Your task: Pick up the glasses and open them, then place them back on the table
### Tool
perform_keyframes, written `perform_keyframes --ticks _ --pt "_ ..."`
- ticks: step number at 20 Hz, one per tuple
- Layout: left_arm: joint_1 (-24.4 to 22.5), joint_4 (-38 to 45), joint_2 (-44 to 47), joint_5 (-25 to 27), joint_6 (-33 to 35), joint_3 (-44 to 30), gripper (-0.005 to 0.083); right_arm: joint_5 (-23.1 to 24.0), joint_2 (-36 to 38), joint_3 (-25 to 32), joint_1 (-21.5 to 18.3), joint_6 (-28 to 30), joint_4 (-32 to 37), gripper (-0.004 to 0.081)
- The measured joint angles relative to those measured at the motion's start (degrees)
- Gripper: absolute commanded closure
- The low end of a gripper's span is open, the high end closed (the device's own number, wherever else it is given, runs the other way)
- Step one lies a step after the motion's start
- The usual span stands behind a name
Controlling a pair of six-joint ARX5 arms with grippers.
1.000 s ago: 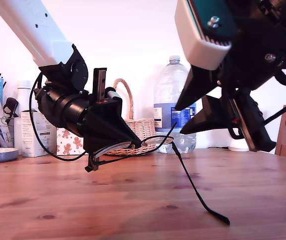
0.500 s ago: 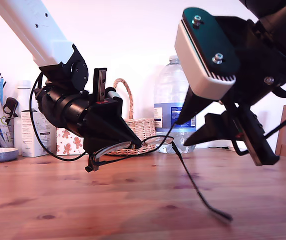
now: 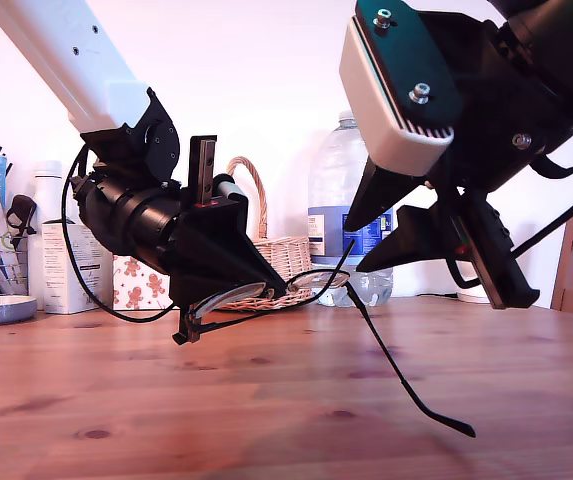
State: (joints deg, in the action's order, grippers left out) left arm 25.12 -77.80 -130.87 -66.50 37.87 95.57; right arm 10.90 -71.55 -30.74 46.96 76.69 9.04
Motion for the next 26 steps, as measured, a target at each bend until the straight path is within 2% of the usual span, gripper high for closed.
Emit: perform_keyframes --ticks 2,6,9,16,20,26 --pt "0.0 0.0 0.0 0.0 0.0 0.0 0.0795 -0.07 0.0 -0.68 0.0 0.13 -0.37 0.0595" --pt "0.04 0.0 0.0 0.0 0.0 0.0 0.0795 -1.18 0.0 -1.09 0.0 0.15 -0.94 0.0611" --pt "0.31 0.0 0.0 0.0 0.0 0.0 0.0795 -1.53 0.0 -1.09 0.0 1.25 -1.97 0.0673" --pt "0.39 0.0 0.0 0.0 0.0 0.0 0.0795 -1.57 0.0 -1.09 0.0 1.62 -2.84 0.0691" --pt "0.39 0.0 0.0 0.0 0.0 0.0 0.0795 -1.55 0.0 -1.09 0.0 1.62 -3.65 0.0758" --pt "0.39 0.02 0.0 0.0 0.0 0.0 0.0795 -1.55 0.0 -1.09 -0.09 2.86 -4.7 0.0777"
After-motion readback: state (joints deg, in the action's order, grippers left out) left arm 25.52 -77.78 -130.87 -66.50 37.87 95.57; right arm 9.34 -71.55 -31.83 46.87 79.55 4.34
